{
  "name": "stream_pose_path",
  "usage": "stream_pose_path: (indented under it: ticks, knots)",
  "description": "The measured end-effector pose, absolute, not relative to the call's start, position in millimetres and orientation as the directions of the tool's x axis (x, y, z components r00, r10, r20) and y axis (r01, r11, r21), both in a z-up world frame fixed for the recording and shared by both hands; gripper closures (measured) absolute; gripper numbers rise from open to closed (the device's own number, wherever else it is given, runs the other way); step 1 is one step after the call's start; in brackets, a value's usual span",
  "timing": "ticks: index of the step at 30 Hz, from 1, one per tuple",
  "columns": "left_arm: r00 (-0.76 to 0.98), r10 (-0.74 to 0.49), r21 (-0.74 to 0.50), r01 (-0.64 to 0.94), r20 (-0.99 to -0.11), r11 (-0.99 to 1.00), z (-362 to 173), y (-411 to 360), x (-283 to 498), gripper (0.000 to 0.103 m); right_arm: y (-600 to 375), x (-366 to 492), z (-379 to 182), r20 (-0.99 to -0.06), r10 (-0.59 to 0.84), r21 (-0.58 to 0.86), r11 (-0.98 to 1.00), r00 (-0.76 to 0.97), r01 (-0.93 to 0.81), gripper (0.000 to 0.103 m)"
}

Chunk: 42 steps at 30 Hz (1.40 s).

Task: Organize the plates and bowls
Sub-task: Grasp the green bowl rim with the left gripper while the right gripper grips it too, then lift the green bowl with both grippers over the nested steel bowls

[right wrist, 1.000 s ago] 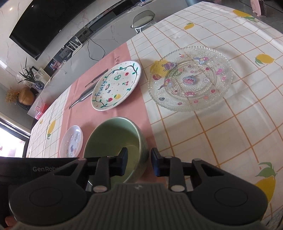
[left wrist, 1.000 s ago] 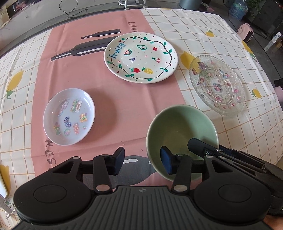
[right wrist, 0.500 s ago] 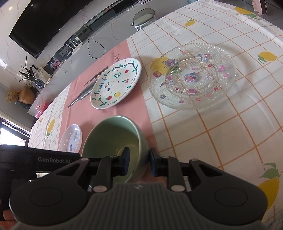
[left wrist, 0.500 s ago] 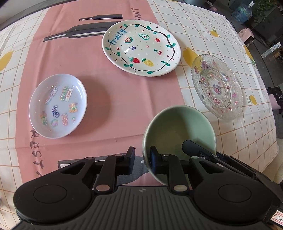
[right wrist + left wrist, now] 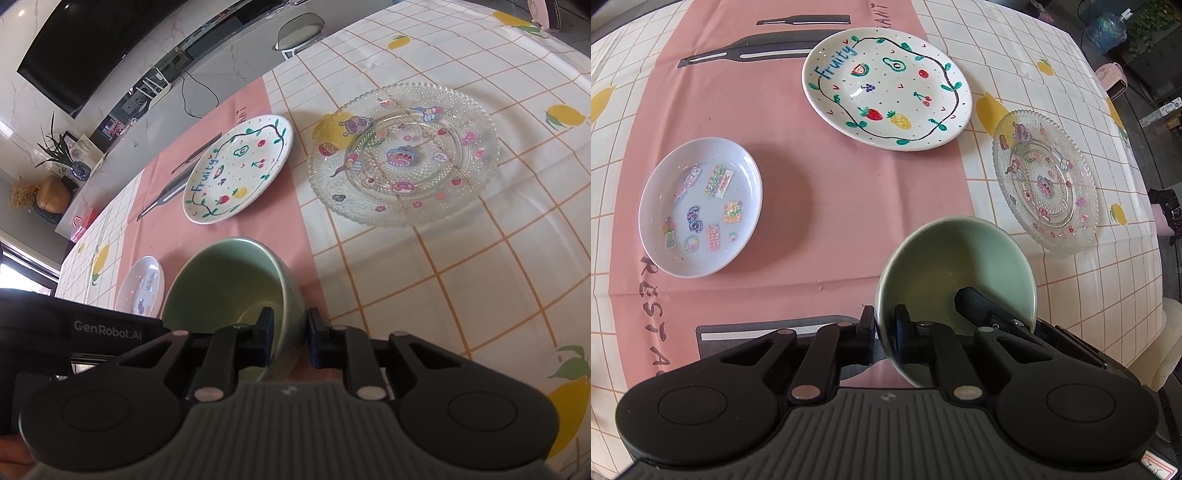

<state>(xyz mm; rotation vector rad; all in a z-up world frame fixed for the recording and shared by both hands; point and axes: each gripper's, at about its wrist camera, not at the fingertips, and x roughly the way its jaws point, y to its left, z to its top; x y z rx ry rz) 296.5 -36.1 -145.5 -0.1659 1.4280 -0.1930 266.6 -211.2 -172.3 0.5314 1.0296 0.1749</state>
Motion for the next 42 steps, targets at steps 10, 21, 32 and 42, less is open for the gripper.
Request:
stream_pose_path:
  ticks: [10,21,32,42]
  knots:
    - [0.131,-0.223,-0.224,0.012,-0.966,0.975,-151,-42,296,0.081,-212,267,-173,-0.767,0.381,0.496,0.862,0.516,0.101,0.088]
    - [0.140,-0.276,-0.279,-0.006,-0.951,0.960,-137,-32,293,0.091,-211,262,-162,-0.757,0.353,0.468,0.880,0.550,0.080,0.088]
    - [0.223,-0.252,-0.263,-0.018,-0.942,0.965,-103,-25,273,0.092,-203,252,-139,-0.722,0.391,0.486,0.874,0.571,0.016,0.088]
    - [0.316,-0.224,-0.216,0.061,-0.922,0.974,-55,-24,250,0.092,-201,234,-100,-0.656,0.431,0.526,0.850,0.619,-0.034,0.088]
